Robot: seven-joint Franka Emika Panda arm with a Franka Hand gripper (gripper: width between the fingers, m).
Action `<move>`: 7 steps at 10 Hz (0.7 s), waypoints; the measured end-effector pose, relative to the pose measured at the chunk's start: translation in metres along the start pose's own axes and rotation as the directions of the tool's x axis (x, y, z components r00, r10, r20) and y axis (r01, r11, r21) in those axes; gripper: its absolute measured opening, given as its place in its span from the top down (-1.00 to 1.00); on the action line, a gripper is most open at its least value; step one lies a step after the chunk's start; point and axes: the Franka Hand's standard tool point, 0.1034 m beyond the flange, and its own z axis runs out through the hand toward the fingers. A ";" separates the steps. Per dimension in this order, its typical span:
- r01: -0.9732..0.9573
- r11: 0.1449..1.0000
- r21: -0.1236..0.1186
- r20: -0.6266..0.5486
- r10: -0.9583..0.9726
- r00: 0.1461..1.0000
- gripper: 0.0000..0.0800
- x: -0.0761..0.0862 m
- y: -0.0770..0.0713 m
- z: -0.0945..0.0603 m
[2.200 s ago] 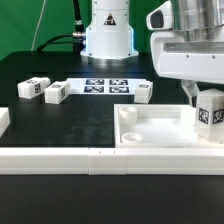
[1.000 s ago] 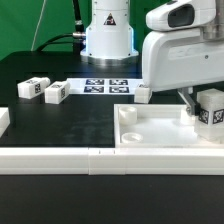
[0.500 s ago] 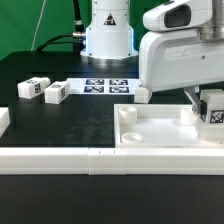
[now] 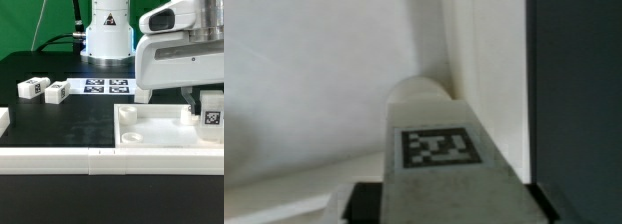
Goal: Assemble one leg
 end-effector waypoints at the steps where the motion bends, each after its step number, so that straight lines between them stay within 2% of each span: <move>1: -0.137 0.991 0.005 0.003 0.137 0.991 0.25 0.000 0.001 0.000; 3: -0.352 0.936 0.001 0.004 0.352 0.936 0.25 -0.002 0.000 0.001; 4: -0.475 0.880 -0.002 0.002 0.475 0.880 0.25 -0.003 0.000 0.001; 7: -0.758 0.652 0.011 0.004 0.758 0.652 0.25 -0.003 -0.002 0.002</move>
Offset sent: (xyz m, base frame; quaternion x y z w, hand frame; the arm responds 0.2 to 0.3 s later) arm -0.0075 0.0025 -0.0043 -0.0204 0.0155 0.3213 0.9466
